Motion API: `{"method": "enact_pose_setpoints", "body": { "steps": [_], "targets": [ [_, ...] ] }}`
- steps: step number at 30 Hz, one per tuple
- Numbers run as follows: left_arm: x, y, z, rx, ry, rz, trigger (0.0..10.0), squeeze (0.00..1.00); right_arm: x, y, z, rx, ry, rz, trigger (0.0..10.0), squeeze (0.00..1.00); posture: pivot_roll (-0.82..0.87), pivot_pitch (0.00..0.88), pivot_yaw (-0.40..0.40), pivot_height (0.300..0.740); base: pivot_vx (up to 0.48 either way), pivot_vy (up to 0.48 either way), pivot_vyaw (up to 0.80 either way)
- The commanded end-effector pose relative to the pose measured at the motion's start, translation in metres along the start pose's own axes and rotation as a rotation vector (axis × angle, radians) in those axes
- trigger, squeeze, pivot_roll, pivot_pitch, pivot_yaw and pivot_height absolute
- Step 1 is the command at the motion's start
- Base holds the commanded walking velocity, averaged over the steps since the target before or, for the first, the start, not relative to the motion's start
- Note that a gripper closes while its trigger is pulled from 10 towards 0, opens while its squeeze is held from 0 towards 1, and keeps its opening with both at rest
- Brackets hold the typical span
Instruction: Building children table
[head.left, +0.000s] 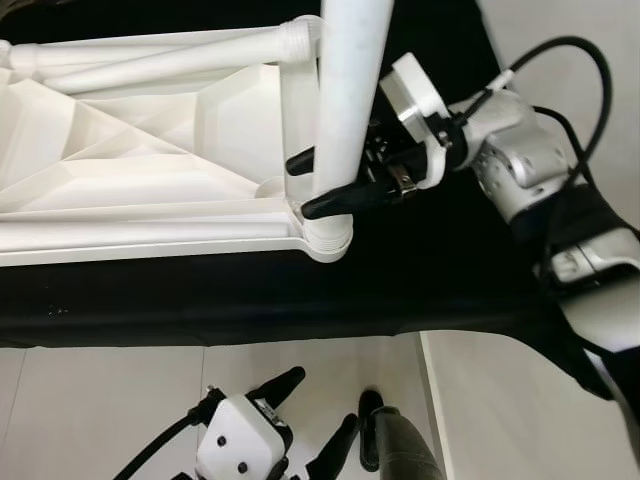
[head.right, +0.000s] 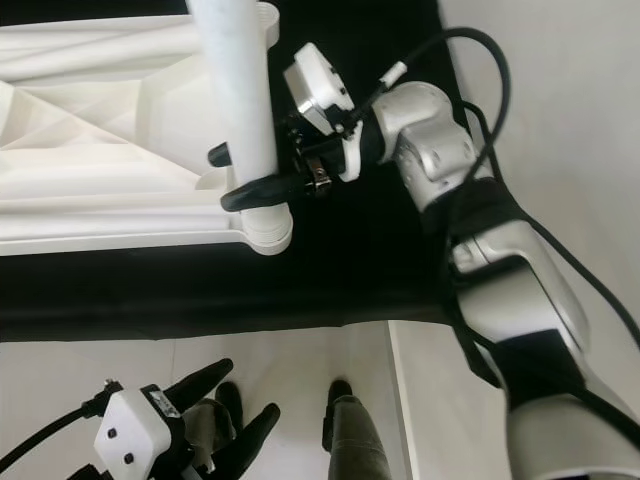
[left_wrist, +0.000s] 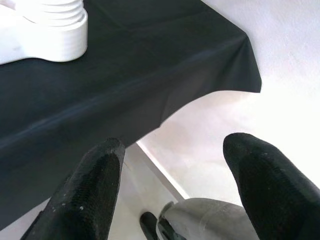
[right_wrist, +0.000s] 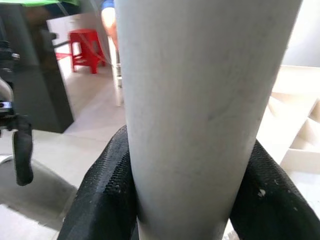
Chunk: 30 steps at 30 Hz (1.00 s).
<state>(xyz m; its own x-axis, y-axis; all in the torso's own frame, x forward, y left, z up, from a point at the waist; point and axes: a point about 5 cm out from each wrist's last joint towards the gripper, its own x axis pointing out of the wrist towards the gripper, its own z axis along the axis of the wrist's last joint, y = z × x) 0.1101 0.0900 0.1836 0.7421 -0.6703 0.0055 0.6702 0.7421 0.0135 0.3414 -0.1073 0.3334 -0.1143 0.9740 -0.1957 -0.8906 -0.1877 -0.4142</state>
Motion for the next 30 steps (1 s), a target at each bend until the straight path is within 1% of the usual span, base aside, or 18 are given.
{"method": "enact_pose_setpoints", "body": {
  "steps": [1, 3, 9, 13, 14, 16, 17, 18, 19, 20, 21, 22, 23, 24, 25, 26, 28, 30],
  "targets": [
    [-0.001, -0.001, -0.004, -0.021, 0.024, -0.001, 10.0, 0.0, -0.003, 0.008, -0.028, 0.109, 0.088, -0.02, 10.0, 0.0, 0.07, 0.446, -0.004, 0.74, 0.0, 0.0, 0.0],
    [-0.001, -0.001, -0.004, -0.021, 0.024, -0.002, 10.0, 0.0, -0.004, 0.008, -0.029, 0.107, 0.088, -0.03, 10.0, 0.0, 0.07, 0.445, -0.003, 0.74, 0.0, 0.0, 0.0],
    [0.002, 0.001, -0.005, -0.013, 0.023, -0.002, 10.0, 0.0, -0.013, 0.01, -0.035, 0.121, 0.121, -0.154, 10.0, 0.0, 0.06, 0.435, 0.002, 0.74, 0.0, 0.0, 0.0],
    [0.002, 0.002, -0.006, -0.012, 0.022, -0.001, 10.0, 0.0, -0.019, 0.009, -0.034, 0.127, 0.147, -0.268, 10.0, 0.0, 0.05, 0.434, 0.002, 0.74, 0.0, 0.0, 0.0],
    [0.002, 0.002, -0.006, -0.012, 0.022, -0.001, 10.0, 0.0, -0.019, 0.009, -0.034, 0.127, 0.147, -0.268, 10.0, 0.0, 0.05, 0.434, 0.002, 0.74, 0.0, 0.0, 0.0],
    [0.002, 0.002, -0.007, -0.012, 0.022, -0.001, 10.0, 0.0, -0.022, 0.011, -0.039, 0.171, 0.164, -0.42, 10.0, 0.0, 0.04, 0.427, -0.017, 0.74, 0.0, 0.0, 0.0],
    [0.002, 0.002, -0.007, -0.012, 0.022, -0.001, 10.0, 0.0, -0.022, 0.011, -0.039, 0.171, 0.164, -0.42, 10.0, 0.0, 0.04, 0.427, -0.017, 0.74, 0.0, 0.0, 0.0],
    [0.002, 0.001, -0.007, -0.012, 0.023, 0.0, 10.0, 0.0, -0.021, 0.016, -0.049, 0.192, 0.208, -0.671, 10.0, 0.0, 0.04, 0.426, -0.024, 0.74, 0.0, 0.0, 0.0],
    [0.002, 0.001, -0.007, -0.012, 0.023, 0.0, 10.0, 0.0, -0.021, 0.016, -0.049, 0.192, 0.208, -0.671, 10.0, 0.0, 0.04, 0.426, -0.024, 0.74, 0.0, 0.0, 0.0],
    [0.001, 0.003, -0.007, -0.012, 0.022, 0.007, 10.0, 0.0, -0.012, 0.042, -0.065, 0.286, 0.236, -0.941, 10.0, 0.0, 0.03, 0.433, -0.021, 0.74, 0.0, 0.0, 0.0],
    [0.001, 0.003, -0.007, -0.012, 0.022, 0.007, 10.0, 0.0, -0.012, 0.042, -0.065, 0.286, 0.236, -0.941, 10.0, 0.0, 0.03, 0.433, -0.021, 0.74, 0.0, 0.0, 0.0],
    [0.001, 0.005, -0.006, -0.012, 0.02, 0.011, 10.0, 0.0, -0.006, 0.073, -0.073, 0.346, 0.272, -1.114, 10.0, 0.0, 0.02, 0.443, 0.01, 0.74, 0.0, 0.0, 0.0],
    [0.001, 0.005, -0.006, -0.012, 0.02, 0.011, 10.0, 0.0, -0.006, 0.073, -0.073, 0.346, 0.272, -1.114, 10.0, 0.0, 0.02, 0.443, 0.01, 0.74, 0.0, 0.0, 0.0],
    [0.002, 0.007, -0.006, -0.01, 0.019, 0.006, 10.0, 0.0, -0.002, 0.093, -0.075, 0.354, 0.3, -1.218, 10.0, 0.0, 0.02, 0.44, 0.022, 0.74, 0.0, 0.0, 0.0],
    [0.003, 0.009, -0.007, -0.006, 0.021, -0.004, 10.0, 0.0, 0.008, 0.1, -0.075, 0.367, 0.283, -1.227, 10.0, 0.0, 0.03, 0.43, 0.028, 0.74, 0.0, 0.0, 0.0],
    [0.003, 0.009, -0.007, -0.006, 0.021, -0.004, 10.0, 0.0, 0.008, 0.1, -0.075, 0.367, 0.283, -1.227, 10.0, 0.0, 0.03, 0.43, 0.028, 0.74, 0.0, 0.0, 0.0],
    [0.005, 0.011, -0.009, 0.002, 0.025, -0.018, 10.0, 0.0, 0.021, 0.094, -0.074, 0.367, 0.246, -1.202, 10.0, 0.0, 0.03, 0.407, 0.03, 0.74, 0.0, 0.0, 0.0],
    [0.007, 0.013, -0.011, 0.007, 0.025, -0.017, 10.0, 0.0, 0.025, 0.09, -0.074, 0.383, 0.241, -1.213, 10.0, 0.0, 0.03, 0.396, 0.024, 0.74, 0.0, 0.0, 0.0]
  ]
}}
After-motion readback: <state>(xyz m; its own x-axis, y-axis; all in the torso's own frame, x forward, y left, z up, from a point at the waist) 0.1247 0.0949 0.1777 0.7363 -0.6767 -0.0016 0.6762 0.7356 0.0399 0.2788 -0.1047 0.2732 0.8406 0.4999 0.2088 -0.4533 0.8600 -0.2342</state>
